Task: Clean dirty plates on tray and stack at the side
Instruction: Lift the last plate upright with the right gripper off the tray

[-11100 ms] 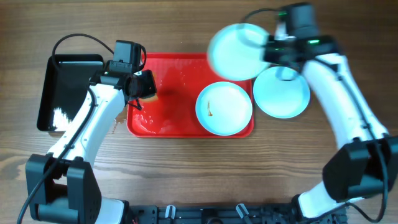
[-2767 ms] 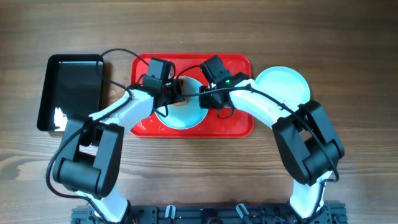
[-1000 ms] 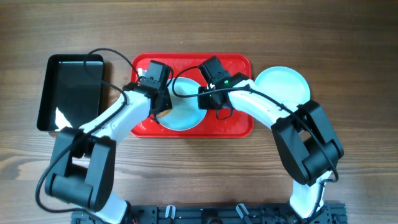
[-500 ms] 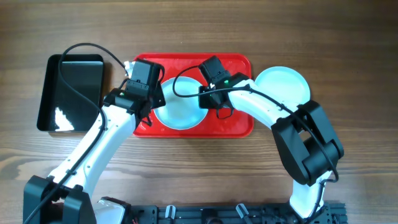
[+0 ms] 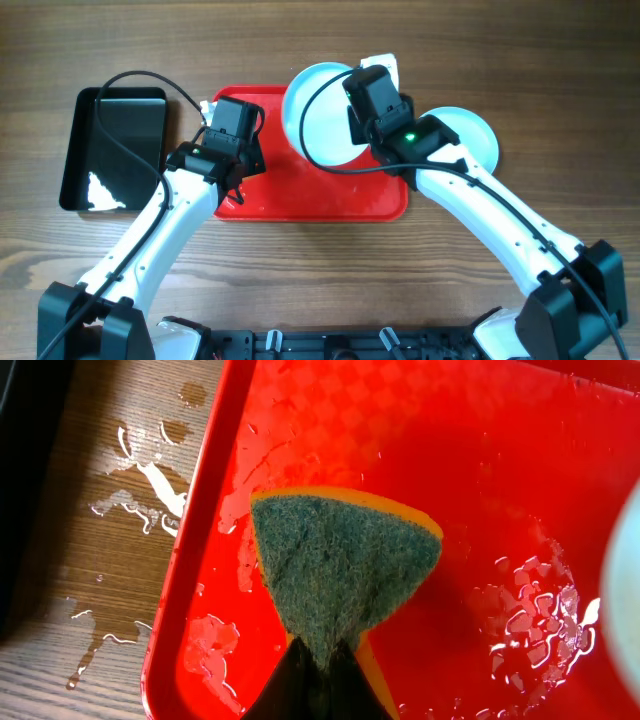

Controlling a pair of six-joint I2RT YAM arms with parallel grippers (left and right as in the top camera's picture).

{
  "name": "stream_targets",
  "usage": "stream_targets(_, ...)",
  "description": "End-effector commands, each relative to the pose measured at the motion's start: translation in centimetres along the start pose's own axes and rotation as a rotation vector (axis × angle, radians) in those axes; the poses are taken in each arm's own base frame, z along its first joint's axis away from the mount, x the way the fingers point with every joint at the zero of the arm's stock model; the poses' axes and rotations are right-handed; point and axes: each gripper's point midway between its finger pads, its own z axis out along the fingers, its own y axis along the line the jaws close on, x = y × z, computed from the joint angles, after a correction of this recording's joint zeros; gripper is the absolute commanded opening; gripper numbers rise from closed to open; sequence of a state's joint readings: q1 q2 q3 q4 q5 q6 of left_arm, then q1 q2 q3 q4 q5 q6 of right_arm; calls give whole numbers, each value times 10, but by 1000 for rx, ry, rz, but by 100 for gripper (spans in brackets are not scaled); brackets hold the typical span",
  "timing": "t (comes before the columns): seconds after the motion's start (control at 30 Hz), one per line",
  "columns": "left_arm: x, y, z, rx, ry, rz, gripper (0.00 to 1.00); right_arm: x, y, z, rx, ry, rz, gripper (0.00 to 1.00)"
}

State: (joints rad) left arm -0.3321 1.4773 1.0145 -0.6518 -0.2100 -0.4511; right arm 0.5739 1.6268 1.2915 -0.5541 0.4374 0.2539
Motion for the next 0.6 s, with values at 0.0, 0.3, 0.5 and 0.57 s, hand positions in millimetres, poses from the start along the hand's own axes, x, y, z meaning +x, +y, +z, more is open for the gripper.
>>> stream_targets(0.0, 3, -3, -1, 25, 13, -2, 4, -20, -45, -13, 251, -68, -110, 4)
stream_targets(0.3, 2, -5, -1, 37, 8, -5, 4, -41, -64, -57, 614, -168, -310, 4)
stream_targets(0.5, 1, -5, -1, 38, 7, -5, 4, -40, -43, -63, 583, -184, -369, 4)
stream_targets(0.57, 2, -5, -1, 37, 8, -5, 4, -39, -42, -64, 578, -188, -354, 4)
